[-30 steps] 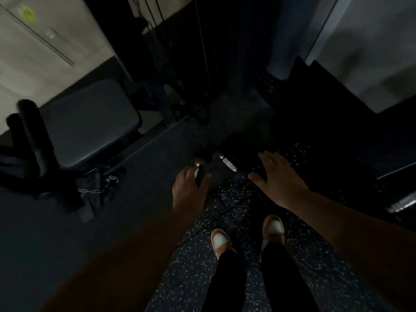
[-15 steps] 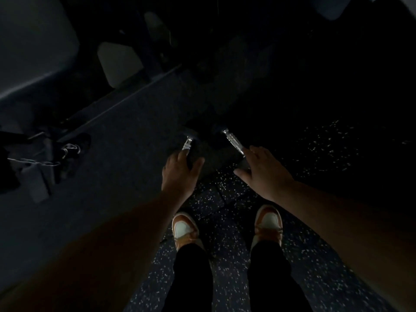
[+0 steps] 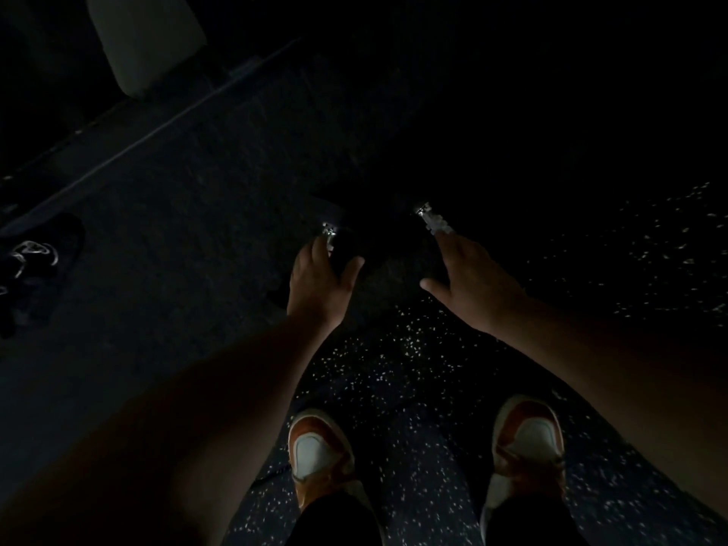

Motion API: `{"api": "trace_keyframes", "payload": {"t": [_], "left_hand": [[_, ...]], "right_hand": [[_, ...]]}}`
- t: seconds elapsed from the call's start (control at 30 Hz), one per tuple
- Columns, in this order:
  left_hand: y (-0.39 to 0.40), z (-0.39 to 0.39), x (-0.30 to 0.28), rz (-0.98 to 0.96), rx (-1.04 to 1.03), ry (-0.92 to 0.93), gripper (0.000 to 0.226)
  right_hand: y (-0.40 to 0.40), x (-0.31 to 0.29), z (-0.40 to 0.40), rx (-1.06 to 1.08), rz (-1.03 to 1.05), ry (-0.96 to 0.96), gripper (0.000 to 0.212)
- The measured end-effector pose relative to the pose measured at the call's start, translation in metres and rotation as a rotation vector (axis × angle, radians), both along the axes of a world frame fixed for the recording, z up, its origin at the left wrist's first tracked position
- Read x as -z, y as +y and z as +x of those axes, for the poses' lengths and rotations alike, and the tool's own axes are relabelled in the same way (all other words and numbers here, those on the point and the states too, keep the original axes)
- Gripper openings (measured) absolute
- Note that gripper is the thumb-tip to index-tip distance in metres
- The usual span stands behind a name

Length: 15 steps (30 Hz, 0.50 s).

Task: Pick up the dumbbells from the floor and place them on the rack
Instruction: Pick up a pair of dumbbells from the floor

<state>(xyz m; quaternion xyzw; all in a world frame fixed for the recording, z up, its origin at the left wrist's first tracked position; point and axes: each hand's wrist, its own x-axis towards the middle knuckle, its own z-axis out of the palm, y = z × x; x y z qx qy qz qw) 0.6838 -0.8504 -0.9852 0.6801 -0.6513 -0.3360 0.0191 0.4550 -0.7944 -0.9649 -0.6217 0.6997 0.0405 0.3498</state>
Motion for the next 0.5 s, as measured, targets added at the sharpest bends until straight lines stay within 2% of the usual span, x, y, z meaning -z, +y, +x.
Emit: {"api": "trace_keyframes", "payload": {"t": [0.17,0.3,0.4,0.5], "left_hand": [[-0.024,0.001,0.033,0.068,-0.04,0.022,0.08],[-0.038,0.002,0.051,0.143,-0.121,0.035,0.06],[-0.043,0.013,0.065,0.225,-0.081,0.017,0.044],[-0.04,0.021,0.072,0.206,-0.041,0.009,0.04]], "right_hand": [[-0.021,0.026,0.005,0.062,-0.038,0.013,0.088],[-0.036,0.042,0.007,0.192,-0.029,-0.002,0.086],[-0.045,0.056,0.006,0.247,0.038,-0.009,0.081],[-0.054,0.072,0.002,0.289,0.071,-0.007,0.065]]}}
